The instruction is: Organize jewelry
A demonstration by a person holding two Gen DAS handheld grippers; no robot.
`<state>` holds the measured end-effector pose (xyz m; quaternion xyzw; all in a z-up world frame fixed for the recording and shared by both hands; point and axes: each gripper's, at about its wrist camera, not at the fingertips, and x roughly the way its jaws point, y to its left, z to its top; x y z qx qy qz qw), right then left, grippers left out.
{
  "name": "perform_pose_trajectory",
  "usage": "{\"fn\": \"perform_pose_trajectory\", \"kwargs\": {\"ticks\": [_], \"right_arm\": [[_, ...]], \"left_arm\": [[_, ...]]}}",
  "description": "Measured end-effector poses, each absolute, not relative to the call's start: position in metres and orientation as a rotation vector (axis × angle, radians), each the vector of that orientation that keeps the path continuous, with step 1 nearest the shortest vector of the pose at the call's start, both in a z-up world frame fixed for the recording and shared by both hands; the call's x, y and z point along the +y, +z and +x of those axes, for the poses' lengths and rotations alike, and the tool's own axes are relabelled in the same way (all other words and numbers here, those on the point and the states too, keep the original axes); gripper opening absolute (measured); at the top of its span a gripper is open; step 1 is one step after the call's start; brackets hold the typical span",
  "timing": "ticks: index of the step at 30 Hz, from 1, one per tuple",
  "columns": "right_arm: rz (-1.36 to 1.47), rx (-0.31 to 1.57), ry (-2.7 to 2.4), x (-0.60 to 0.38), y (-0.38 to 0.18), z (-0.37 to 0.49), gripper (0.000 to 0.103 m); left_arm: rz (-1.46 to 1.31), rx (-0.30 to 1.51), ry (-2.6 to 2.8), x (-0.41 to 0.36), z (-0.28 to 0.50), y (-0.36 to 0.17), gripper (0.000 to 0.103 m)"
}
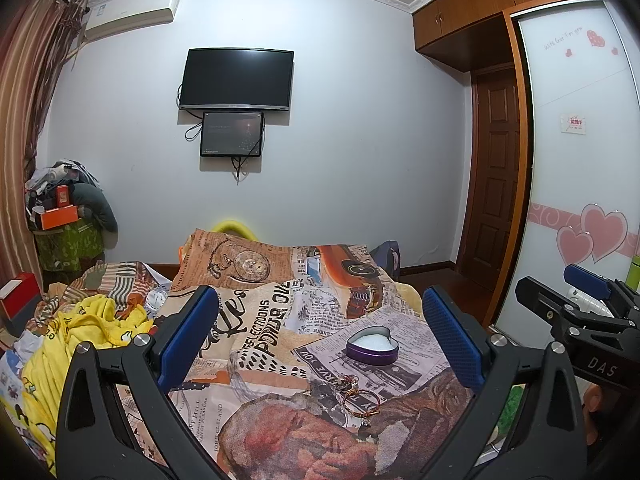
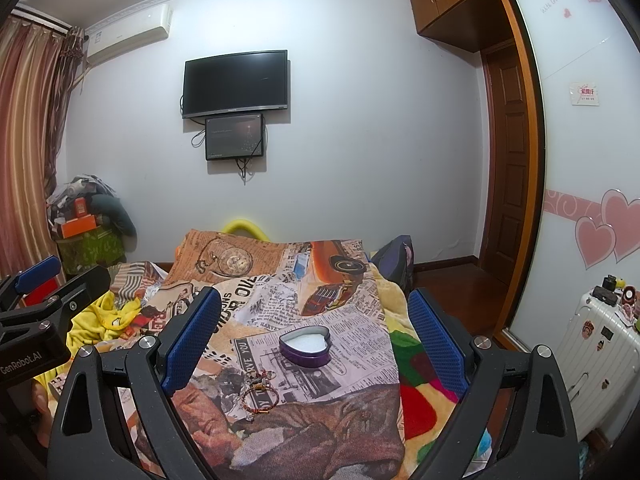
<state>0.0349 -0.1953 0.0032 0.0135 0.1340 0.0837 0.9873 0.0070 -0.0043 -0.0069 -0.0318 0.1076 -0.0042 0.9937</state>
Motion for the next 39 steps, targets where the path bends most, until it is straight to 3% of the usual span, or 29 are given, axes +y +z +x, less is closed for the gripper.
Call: {"fn": "perform_pose_trajectory", "kwargs": {"ticks": [23,34,39], "right_arm": [[0.020,0.302,0.167,-0.192,-0.006,0.047,0.093],[0.010,0.406,0.160,-0.191,-0.025,0.072,0.093],[-0.003,0.480,0.166,-0.191,-0.042,0.088,0.093]], "left_arm": [[-0.065,0.265,-0.009,-0.004,0.027,-0.017,0.102],[-0.068,0.432,-0.001,-0.001,0.074,-0.047,0.102],[-0.065,0.532,-0.011,-0.001,0.097,-0.069,0.088]]}}
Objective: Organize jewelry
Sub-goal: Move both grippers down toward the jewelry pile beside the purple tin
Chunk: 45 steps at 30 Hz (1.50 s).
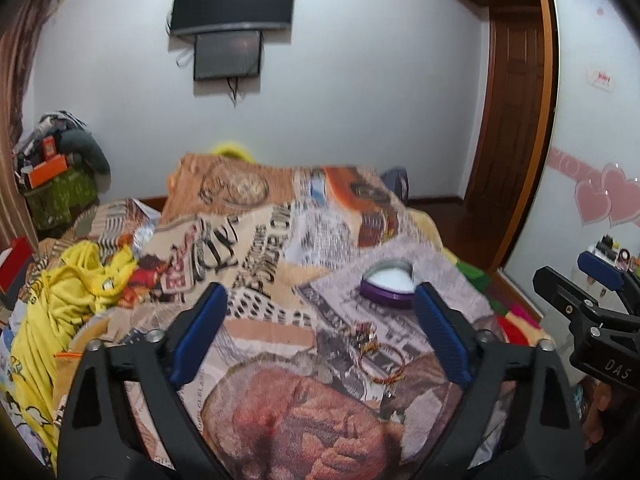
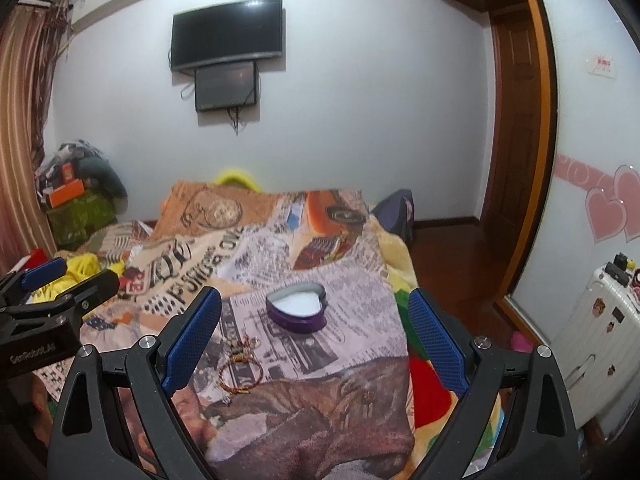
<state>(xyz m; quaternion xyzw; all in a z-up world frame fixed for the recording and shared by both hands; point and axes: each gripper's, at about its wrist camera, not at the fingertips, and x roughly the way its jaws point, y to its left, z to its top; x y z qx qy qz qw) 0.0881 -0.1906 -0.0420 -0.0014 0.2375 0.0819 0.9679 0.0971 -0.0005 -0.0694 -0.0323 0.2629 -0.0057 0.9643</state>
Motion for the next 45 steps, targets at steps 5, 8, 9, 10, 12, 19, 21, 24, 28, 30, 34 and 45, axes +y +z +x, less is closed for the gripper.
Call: {"fn": "perform_pose_trajectory", "kwargs": {"ticks": [5,8,9,10,12,19,21,24,28,30,34,45], "right_arm": [[-0.028,0.540,0.176,-0.187,-0.058,0.099,0.089],[-0.047,0.576,0.189,-0.184,-0.069,0.105,0.081],[-0.049,0.586,0.196,-0.183,-0.074,0.109,0.080],[-0.052,0.604,0.209,-0.182,-0.079,0.111,0.077],[-0.048,0.641,0.239,-0.180,-0.087,0.115,0.071],[-0.041,0.775,0.351,-0.164,-0.114,0.125,0.054],[-0.055,0.795,0.369,-0.157,-0.120,0.125,0.053],[-0.080,0.818,0.401,-0.148,-0.126,0.124,0.048],[-0.093,0.863,0.445,-0.138,-0.133,0.125,0.041],[-0.099,0.885,0.459,-0.132,-0.138,0.126,0.039],[-0.106,0.922,0.475,-0.127,-0.146,0.126,0.035],[-0.119,0.979,0.512,-0.112,-0.164,0.132,0.011]], "left_arm": [[-0.046,0.621,-0.049,-0.007,0.117,-0.093,0.077],[-0.042,0.693,-0.073,-0.010,0.129,-0.110,0.066],[-0.039,0.712,-0.074,-0.011,0.133,-0.115,0.062],[-0.035,0.734,-0.072,-0.012,0.136,-0.120,0.060],[-0.037,0.765,-0.069,-0.010,0.140,-0.129,0.055],[-0.068,0.812,-0.052,0.004,0.144,-0.142,0.054],[-0.072,0.816,-0.048,0.008,0.144,-0.145,0.054],[-0.083,0.827,-0.057,0.011,0.144,-0.148,0.048],[-0.084,0.843,-0.076,0.011,0.144,-0.153,0.042],[-0.083,0.840,-0.083,0.011,0.142,-0.153,0.041],[-0.078,0.835,-0.088,0.011,0.140,-0.154,0.040],[-0.059,0.822,-0.081,0.008,0.138,-0.153,0.040]]}}
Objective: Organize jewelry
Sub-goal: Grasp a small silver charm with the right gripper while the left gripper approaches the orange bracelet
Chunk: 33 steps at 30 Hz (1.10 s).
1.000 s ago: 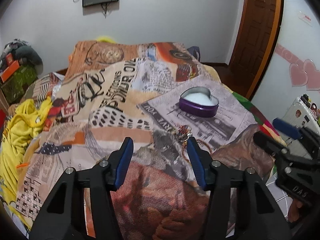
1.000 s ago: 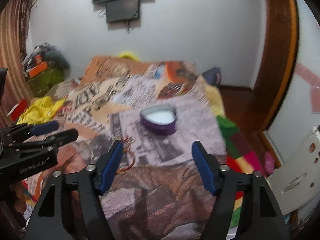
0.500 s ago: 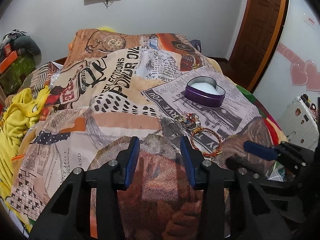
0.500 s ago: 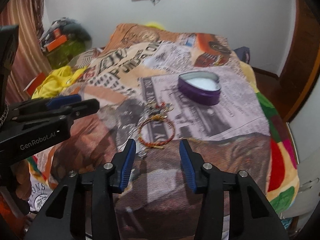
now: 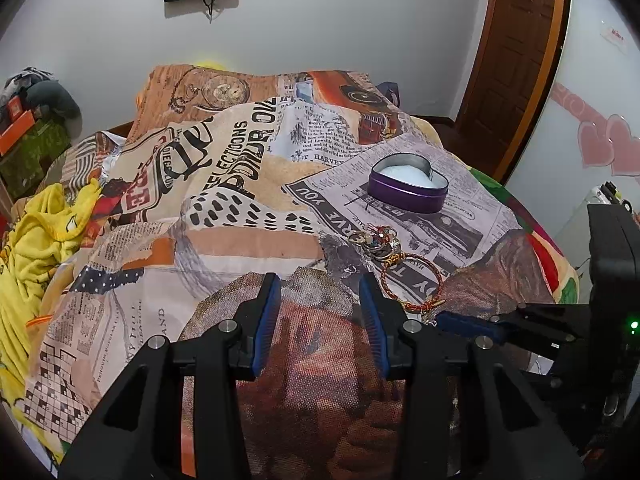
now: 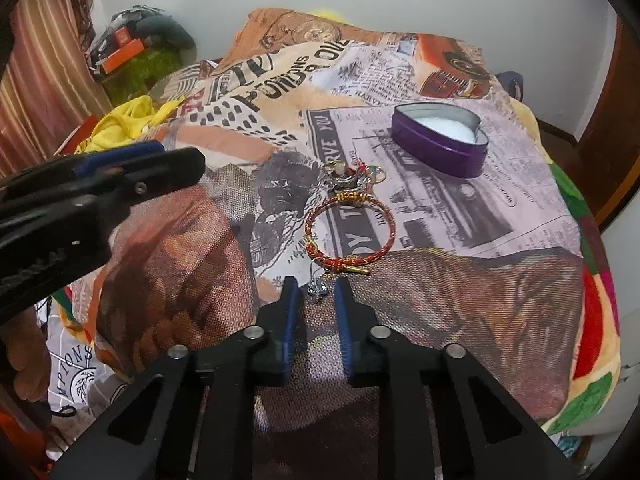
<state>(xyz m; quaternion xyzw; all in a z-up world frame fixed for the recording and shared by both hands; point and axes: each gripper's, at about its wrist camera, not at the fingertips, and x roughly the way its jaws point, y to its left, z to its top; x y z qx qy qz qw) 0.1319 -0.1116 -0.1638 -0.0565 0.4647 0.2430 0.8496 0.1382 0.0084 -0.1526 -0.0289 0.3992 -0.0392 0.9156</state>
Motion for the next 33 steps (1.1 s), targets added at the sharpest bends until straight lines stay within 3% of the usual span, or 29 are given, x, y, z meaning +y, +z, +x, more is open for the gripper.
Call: {"fn": "perform_pose_trajectory", "kwargs": {"ticks": [7,15,33], "right_arm": [[-0.114,0.958,0.511,-0.116,-0.161,0.129,0.009],[-0.094,0.908,0.481,-0.134,-0.146,0.128,0.009],[-0.012,0.880,0.375,-0.186,-0.142,0.146,0.009]], "left_arm": [[-0.048,0.853,-0.068,0.007,0.143,-0.157,0.040],[-0.019,0.890,-0.104,-0.010,0.149,-0.165,0.052],[0.045,0.949,-0.188,-0.051,0.196,-0.202,0.053]]}}
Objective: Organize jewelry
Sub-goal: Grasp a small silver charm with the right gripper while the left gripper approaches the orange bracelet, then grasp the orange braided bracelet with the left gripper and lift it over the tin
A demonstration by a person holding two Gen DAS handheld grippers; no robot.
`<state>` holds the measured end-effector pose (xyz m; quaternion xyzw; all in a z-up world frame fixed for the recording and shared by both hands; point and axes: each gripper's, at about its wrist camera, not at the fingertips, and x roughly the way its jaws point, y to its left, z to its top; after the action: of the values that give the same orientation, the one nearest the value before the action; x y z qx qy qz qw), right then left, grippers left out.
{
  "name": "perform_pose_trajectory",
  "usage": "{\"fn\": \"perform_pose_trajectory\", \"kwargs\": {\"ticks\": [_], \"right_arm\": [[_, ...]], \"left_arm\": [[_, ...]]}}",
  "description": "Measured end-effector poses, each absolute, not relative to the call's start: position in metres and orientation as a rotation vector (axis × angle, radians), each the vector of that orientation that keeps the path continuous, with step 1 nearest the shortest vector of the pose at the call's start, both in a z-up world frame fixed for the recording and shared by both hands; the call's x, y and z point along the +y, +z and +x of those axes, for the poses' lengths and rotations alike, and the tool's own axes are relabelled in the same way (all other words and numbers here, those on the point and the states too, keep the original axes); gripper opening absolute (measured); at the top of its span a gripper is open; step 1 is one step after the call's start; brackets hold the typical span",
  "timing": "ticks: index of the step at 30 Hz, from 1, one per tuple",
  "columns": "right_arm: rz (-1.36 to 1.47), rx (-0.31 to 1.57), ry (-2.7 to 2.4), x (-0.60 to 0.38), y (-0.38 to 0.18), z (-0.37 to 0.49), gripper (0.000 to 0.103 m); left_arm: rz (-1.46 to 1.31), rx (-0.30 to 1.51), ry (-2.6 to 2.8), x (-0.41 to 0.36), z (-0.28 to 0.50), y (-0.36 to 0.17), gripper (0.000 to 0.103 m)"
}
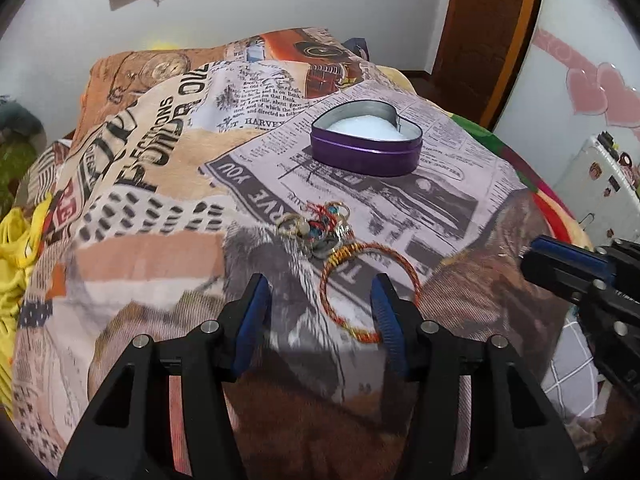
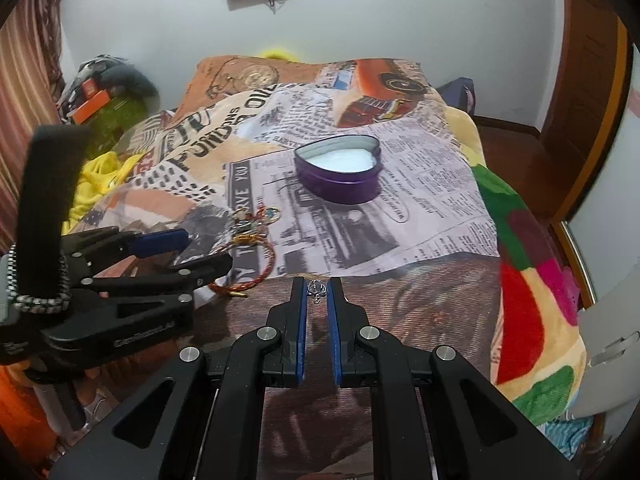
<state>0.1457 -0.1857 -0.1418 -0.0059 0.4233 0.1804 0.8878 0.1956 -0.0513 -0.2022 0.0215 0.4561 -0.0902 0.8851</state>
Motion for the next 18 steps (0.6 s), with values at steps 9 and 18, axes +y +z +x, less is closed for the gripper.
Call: {"fn": "perform_pose_trajectory", "kwargs": {"ticks": [9,18], "right_arm": [[-0.007,0.888,0.371,-0.191,-0.149,0.152,0.009],[-0.008,0.901,0.369,-0.191,-0.152,0.159,0.009]], "left_arm": [[0.072,0.980,-0.270,-0.053,0.222,-0.214,0.051],[0.100,0.983,-0.307,-0.051,0.227,-0.219,0.020]]}}
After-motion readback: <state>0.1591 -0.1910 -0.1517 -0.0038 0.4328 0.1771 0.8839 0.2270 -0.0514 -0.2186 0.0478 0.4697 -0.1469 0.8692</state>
